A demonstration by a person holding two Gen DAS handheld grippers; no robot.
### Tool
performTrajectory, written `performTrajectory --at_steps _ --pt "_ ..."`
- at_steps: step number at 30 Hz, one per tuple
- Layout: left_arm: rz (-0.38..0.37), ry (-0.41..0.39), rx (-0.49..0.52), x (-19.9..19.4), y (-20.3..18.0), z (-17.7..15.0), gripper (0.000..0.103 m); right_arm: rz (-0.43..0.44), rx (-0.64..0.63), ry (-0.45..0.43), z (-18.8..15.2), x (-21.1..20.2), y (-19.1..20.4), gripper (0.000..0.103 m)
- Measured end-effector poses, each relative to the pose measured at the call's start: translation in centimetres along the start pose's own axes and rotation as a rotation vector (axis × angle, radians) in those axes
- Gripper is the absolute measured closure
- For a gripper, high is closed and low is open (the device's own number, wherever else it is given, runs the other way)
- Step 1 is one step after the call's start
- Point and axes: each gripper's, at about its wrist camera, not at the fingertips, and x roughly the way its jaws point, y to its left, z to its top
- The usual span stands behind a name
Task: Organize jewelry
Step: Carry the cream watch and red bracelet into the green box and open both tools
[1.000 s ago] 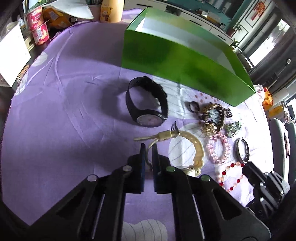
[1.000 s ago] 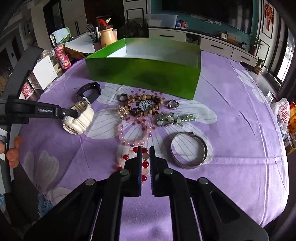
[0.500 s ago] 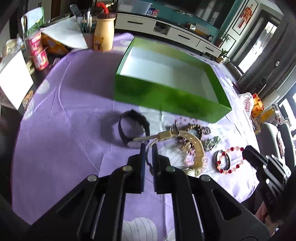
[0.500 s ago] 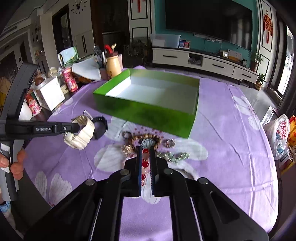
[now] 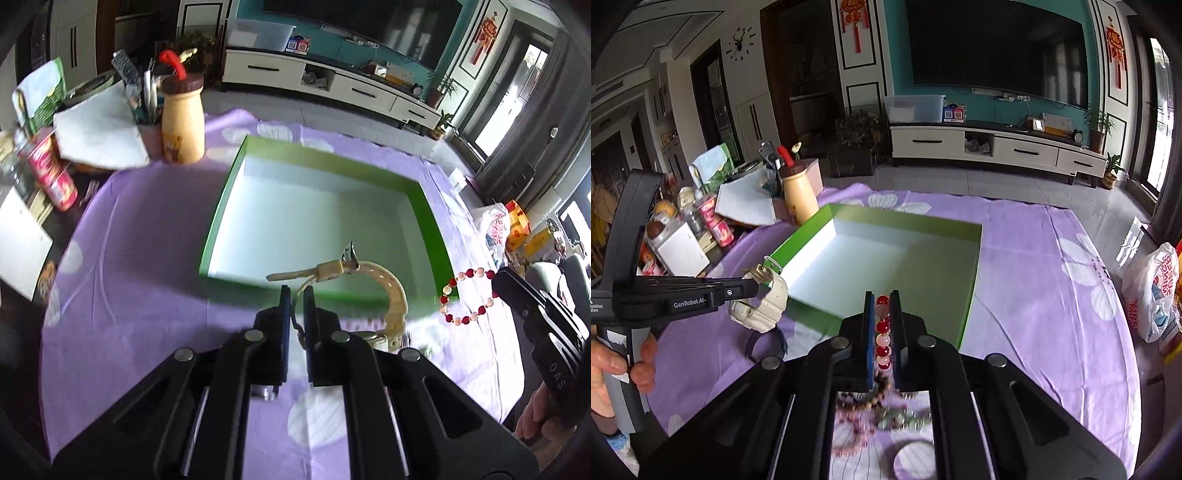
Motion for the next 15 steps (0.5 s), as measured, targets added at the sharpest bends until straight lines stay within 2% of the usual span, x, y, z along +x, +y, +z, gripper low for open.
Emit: performTrajectory --at_steps 8,13,15 --pt "0.045 0.024 -0.007 4.0 -0.5 3.7 0.097 0.000 0.017 0.051 2.0 4.8 -1.2 0.096" --pt "0.086 0.062 -0.009 6.9 -0.4 4.5 0.095 0.003 0.043 0.104 1.8 7.8 -1.6 0.096" --pt "0.098 0.075 -0.011 7.7 -0.3 4.6 0.091 -0.007 0.051 0.116 1.9 8.7 -1.8 0.092"
